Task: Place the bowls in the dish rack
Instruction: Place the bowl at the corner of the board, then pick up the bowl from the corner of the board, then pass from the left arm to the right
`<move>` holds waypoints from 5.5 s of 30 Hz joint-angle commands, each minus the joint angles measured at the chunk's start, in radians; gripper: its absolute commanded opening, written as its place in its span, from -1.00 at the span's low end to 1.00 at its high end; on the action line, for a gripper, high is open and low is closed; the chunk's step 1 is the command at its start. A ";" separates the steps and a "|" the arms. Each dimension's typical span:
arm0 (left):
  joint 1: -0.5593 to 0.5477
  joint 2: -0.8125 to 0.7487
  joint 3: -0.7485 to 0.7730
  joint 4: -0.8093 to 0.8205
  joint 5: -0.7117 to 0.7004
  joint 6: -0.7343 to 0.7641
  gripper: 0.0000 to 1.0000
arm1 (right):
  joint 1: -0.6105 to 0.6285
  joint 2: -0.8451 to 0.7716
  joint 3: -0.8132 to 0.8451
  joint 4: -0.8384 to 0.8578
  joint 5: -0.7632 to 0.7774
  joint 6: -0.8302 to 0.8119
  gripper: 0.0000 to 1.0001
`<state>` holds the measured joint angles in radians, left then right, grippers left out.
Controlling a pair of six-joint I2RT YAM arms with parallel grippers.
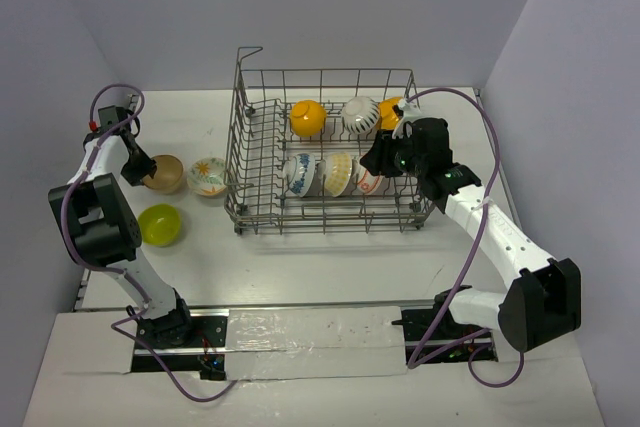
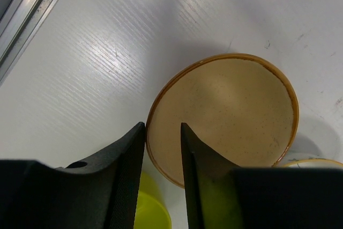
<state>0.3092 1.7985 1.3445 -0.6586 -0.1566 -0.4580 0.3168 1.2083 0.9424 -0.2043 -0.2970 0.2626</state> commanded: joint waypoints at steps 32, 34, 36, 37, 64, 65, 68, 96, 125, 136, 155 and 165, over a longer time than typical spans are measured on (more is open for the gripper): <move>-0.240 -0.226 -0.079 0.013 -0.005 0.002 -0.07 | 0.025 -0.036 0.022 0.002 0.021 -0.016 -0.03; -0.268 -0.220 -0.100 0.022 -0.017 0.007 -0.07 | 0.025 -0.035 0.022 0.003 0.022 -0.016 -0.03; -0.281 -0.205 -0.110 0.027 -0.021 0.016 -0.07 | 0.025 -0.032 0.022 0.002 0.022 -0.016 -0.03; -0.289 -0.197 -0.111 0.025 -0.024 0.016 -0.07 | 0.025 -0.032 0.025 0.002 0.022 -0.017 -0.03; -0.344 -0.067 -0.183 0.054 -0.066 0.009 -0.07 | 0.028 -0.032 0.024 -0.001 0.045 -0.022 -0.02; -0.344 -0.064 -0.182 0.057 -0.063 0.009 -0.07 | 0.028 -0.032 0.024 -0.003 0.045 -0.022 -0.03; -0.344 -0.048 -0.177 0.060 -0.060 0.007 -0.10 | 0.028 -0.033 0.024 -0.004 0.048 -0.023 -0.03; -0.361 -0.182 -0.182 0.017 -0.164 -0.004 -0.99 | 0.044 -0.047 0.029 -0.020 0.052 -0.028 -0.02; -0.231 -0.304 0.295 -0.130 -0.193 -0.038 -1.00 | 0.051 -0.047 0.038 -0.020 0.052 -0.031 -0.03; -0.300 -0.367 0.531 -0.213 -0.040 0.004 -1.00 | 0.061 -0.066 0.099 -0.079 0.091 -0.034 -0.02; -0.812 -0.108 0.719 -0.199 0.161 0.067 -1.00 | 0.111 -0.246 0.200 -0.224 0.251 -0.103 -0.02; -0.871 -0.035 0.619 -0.162 0.290 0.101 -1.00 | 0.373 -0.279 0.263 -0.214 0.424 -0.328 0.04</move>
<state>-0.5430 1.7981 1.9362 -0.9054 0.0643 -0.3782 0.6331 0.8883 1.1282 -0.4332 0.0498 0.0391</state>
